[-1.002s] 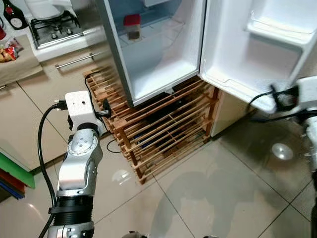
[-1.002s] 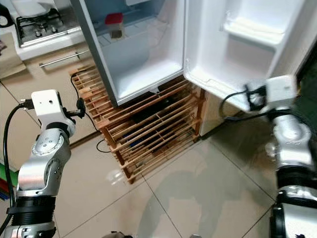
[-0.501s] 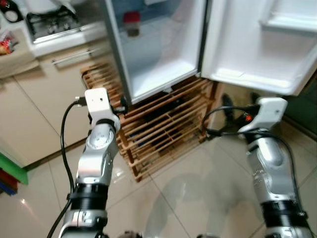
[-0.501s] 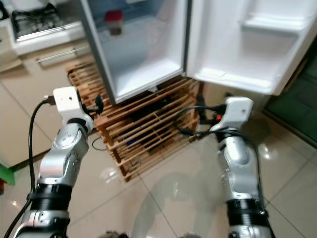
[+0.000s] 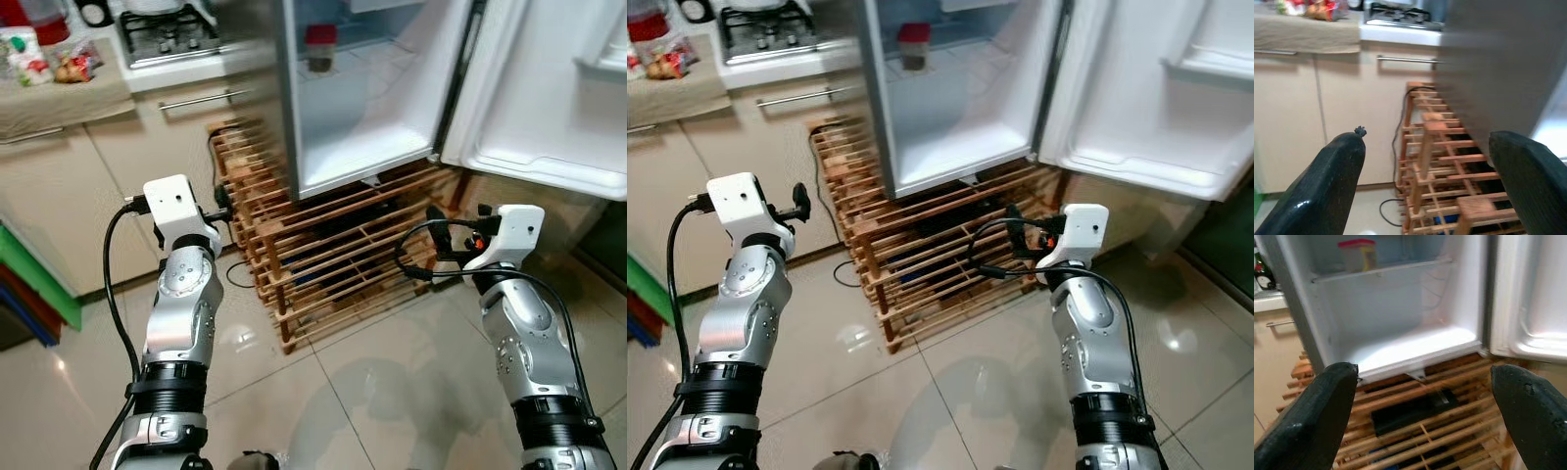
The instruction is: Restocking fridge
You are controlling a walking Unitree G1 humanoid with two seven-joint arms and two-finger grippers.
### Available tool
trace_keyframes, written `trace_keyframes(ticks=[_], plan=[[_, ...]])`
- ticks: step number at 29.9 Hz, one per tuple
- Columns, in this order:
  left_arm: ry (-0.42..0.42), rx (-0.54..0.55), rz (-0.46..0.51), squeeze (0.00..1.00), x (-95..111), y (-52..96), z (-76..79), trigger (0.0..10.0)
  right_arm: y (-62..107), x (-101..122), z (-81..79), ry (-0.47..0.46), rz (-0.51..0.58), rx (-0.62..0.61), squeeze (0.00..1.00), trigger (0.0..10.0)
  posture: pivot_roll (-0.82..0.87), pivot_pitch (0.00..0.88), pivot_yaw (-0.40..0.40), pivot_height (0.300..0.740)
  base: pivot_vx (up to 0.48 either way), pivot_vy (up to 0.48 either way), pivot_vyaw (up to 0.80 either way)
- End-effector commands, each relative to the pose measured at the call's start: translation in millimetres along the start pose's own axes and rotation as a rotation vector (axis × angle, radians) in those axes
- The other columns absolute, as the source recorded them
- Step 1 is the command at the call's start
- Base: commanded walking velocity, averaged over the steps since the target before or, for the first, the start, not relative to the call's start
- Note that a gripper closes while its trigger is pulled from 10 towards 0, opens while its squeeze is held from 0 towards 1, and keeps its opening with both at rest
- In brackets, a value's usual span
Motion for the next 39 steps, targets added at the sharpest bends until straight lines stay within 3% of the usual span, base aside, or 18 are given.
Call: trace_keyframes(ticks=[1, 15, 21, 23, 26, 28, 34, 36, 39], plan=[[-0.019, 0.04, -0.007, 0.0, -5, 0.8, -8.3, 10.0, -2.6, -3, -9.7, -0.001, -0.017, 0.027, 0.0, 10.0, -0.11, 0.0, 0.014, 0.74, 0.0, 0.454, 0.53], [-0.052, 0.044, 0.023, 0.0, 4, 1.1, -9.7, 10.0, -5.3, -11, -21.3, 0.024, -0.037, 0.066, 0.0, 10.0, -0.07, 0.0, 0.016, 0.74, 0.257, 0.349, 0.49], [-0.121, -0.076, 0.016, 0.0, -3, 3.2, 7.8, 10.0, -6.2, -11, -24.1, 0.026, -0.019, 0.059, 0.0, 10.0, -0.07, 0.0, 0.025, 0.74, 0.136, 0.0, 0.48], [-0.211, -0.173, 0.034, 0.0, -10, 13.2, 11.9, 10.0, -6.0, -5, -17.5, 0.035, 0.019, -0.017, 0.0, 10.0, -0.06, 0.0, 0.032, 0.74, 0.0, 0.0, 0.48], [-0.196, -0.248, 0.078, 0.0, -9, 28.6, 9.9, 10.0, -2.9, 5, -5.1, 0.138, 0.046, -0.128, 0.0, 10.0, -0.05, 0.0, 0.034, 0.74, 0.0, 0.0, 0.46], [-0.227, -0.268, 0.089, 0.0, -10, 37.3, 8.1, 10.0, 2.6, 7, -6.8, 0.164, 0.052, -0.135, 0.0, 10.0, -0.04, 0.0, 0.034, 0.74, 0.0, 0.0, 0.46], [-0.231, -0.256, 0.12, 0.0, 0, 36.7, 11.5, 10.0, 11.3, -18, 2.2, 0.114, -0.032, -0.17, 0.0, 10.0, -0.03, 0.0, 0.031, 0.74, 0.0, 0.0, 0.46], [-0.243, -0.286, 0.167, 0.0, 15, 33.9, 22.2, 10.0, 16.9, -30, 8.9, 0.044, -0.071, -0.213, 0.0, 10.0, -0.04, 0.0, 0.032, 0.74, 0.0, 0.0, 0.25], [-0.263, -0.316, 0.189, 0.0, 20, 34.7, 27.6, 10.0, 24.8, -30, 12.9, 0.045, -0.067, -0.224, 0.0, 10.0, -0.04, 0.0, 0.033, 0.74, 0.0, 0.0, 0.0]])
Point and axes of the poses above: a point about 5 cm out from each wrist's last joint towards the gripper, its own y axis pointing back from the gripper into the wrist, its own x axis along the axis of the wrist's last joint, z = x × y, the point moved 6 cm from there along -y, pointing out of the wrist towards the gripper, and after that the axes turned 12 degrees about -y, right-handed, at the moved point
